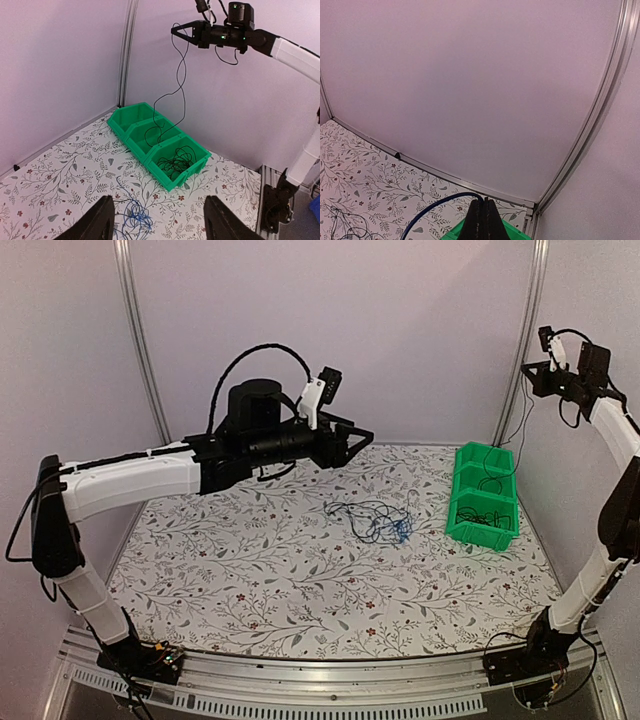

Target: Untangle the cables

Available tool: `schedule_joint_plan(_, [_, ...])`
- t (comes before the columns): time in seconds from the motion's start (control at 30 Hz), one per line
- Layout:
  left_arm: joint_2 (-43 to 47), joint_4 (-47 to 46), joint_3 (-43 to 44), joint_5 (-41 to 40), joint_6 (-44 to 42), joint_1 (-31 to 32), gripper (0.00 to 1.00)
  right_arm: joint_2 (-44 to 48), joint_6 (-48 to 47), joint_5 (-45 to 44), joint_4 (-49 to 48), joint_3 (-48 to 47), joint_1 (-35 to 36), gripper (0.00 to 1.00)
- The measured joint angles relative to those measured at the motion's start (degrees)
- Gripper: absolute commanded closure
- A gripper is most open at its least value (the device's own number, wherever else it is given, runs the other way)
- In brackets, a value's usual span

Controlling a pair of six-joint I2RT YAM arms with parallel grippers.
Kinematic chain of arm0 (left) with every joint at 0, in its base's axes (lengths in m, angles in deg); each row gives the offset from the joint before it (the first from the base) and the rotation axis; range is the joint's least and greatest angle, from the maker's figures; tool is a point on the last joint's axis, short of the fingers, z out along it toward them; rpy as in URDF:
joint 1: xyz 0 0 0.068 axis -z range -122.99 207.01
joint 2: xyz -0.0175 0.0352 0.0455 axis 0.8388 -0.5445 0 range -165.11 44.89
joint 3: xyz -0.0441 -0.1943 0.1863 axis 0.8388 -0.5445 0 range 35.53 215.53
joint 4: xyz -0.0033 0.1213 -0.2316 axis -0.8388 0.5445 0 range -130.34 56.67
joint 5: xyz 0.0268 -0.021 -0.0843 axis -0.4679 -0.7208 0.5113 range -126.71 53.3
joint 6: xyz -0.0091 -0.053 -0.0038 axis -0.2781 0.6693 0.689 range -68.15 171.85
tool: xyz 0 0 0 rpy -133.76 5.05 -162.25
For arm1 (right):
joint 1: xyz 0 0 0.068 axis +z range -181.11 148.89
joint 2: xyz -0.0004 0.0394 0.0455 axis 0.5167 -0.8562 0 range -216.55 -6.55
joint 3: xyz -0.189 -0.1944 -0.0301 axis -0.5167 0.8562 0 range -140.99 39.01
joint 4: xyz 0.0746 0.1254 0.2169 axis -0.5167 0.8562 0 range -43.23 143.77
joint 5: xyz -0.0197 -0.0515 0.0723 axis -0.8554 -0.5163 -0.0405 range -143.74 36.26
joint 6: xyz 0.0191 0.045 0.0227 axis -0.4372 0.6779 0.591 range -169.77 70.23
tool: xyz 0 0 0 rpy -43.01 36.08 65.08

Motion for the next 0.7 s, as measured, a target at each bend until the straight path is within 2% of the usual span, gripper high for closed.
schedule_joint_plan(0.7, [-0.72, 0.85, 0.85, 0.26, 0.63, -0.66, 0.37, -3.5, -6.78, -4.31, 0.2, 8.46, -0.26, 1.0])
